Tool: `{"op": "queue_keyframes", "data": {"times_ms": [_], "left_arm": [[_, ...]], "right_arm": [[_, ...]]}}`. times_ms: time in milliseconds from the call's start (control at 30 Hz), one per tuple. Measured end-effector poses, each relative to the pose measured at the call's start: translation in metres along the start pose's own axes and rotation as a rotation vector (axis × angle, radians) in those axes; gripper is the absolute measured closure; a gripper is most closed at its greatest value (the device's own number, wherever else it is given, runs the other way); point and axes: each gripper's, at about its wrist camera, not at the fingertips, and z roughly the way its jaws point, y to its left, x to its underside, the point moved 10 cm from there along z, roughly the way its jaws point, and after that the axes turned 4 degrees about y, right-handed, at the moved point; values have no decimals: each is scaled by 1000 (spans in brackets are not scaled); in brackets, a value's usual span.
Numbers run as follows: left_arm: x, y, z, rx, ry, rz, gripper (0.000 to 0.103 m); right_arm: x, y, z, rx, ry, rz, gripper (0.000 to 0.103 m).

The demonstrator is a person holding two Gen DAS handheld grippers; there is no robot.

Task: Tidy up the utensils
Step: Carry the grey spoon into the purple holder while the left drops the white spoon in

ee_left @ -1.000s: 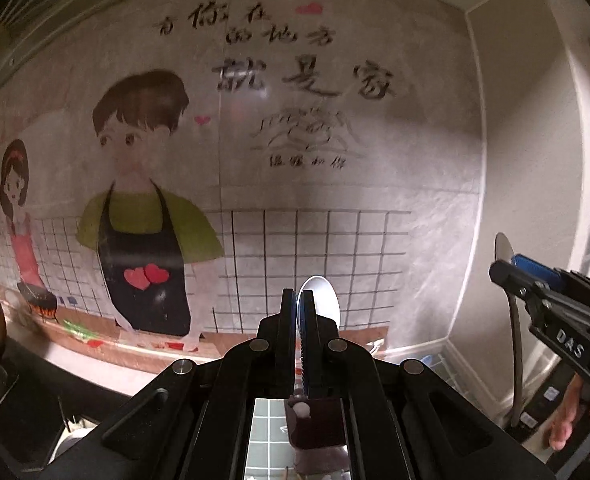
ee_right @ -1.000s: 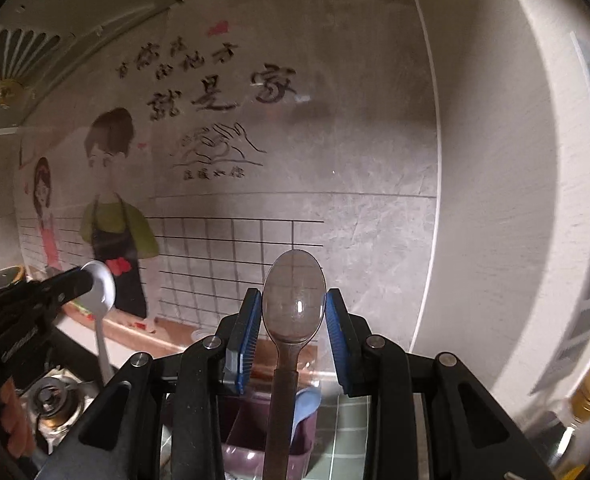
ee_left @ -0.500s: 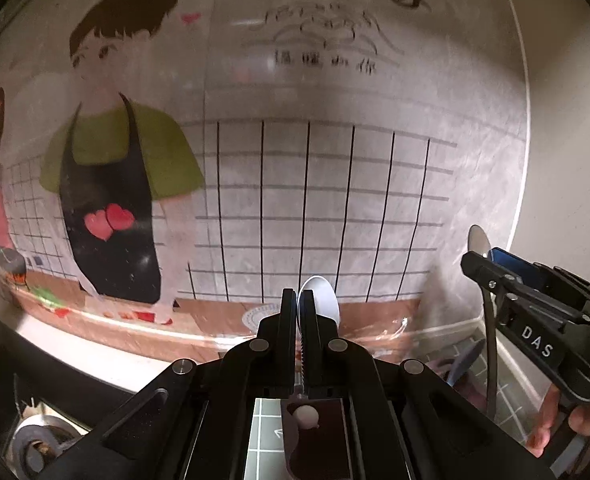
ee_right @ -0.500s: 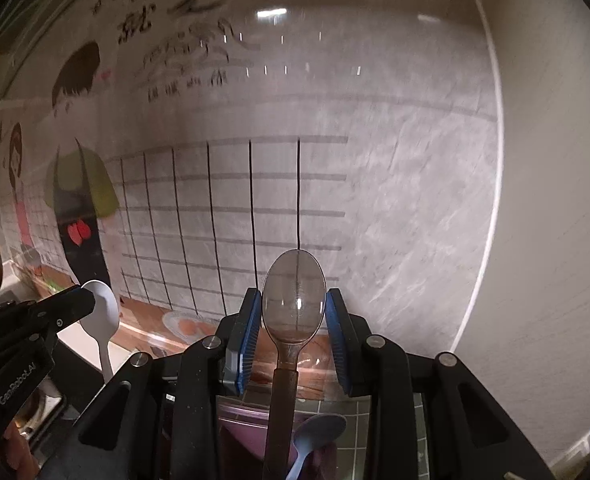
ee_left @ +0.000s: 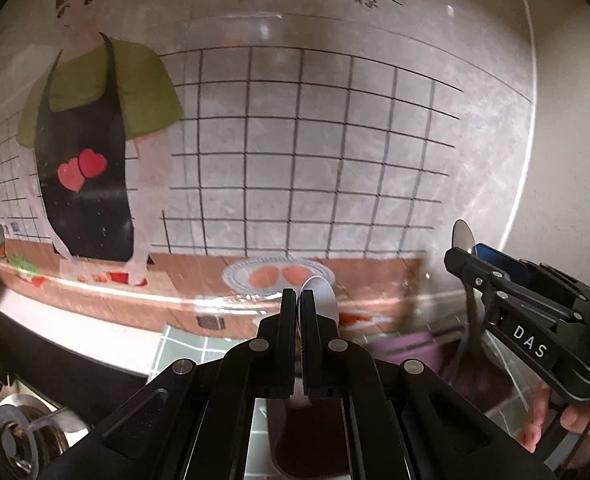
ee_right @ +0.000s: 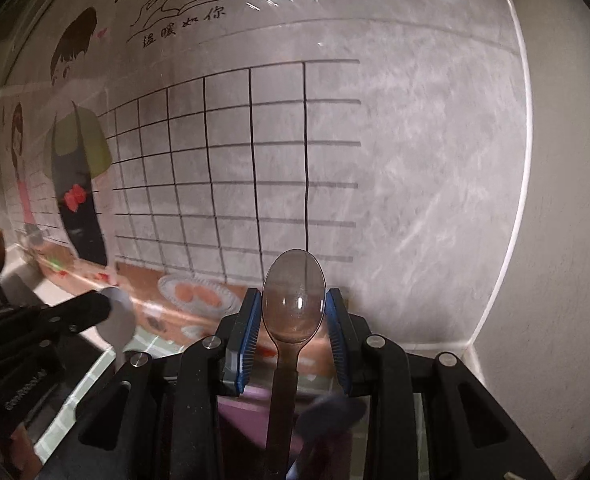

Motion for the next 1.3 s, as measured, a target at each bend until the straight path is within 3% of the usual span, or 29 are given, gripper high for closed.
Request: {"op": "queue_keyframes", "data": {"times_ms": [433,533,633,867,1000,1300], "left_arm": [[26,-14,-14,115,90,-24,98],[27,-14,-16,114,109,-29,94],[24,-12,-22,103,99,-46,84],[19,2,-54,92,73,-86,83],[29,14,-71,67,63,-108,82],[94,33,-91,43,148,-146,82]], "right_arm": [[34,-2,-29,-54,101,31,72],[40,-3,-33,-56,122,47,71],[40,-3,-39,-76,137,64,71],[38,-7,-77,-60,97,82,71],[61,-12,-91,-26,131,89,71],[158,-13,-85,-18,332,181,71]]}}
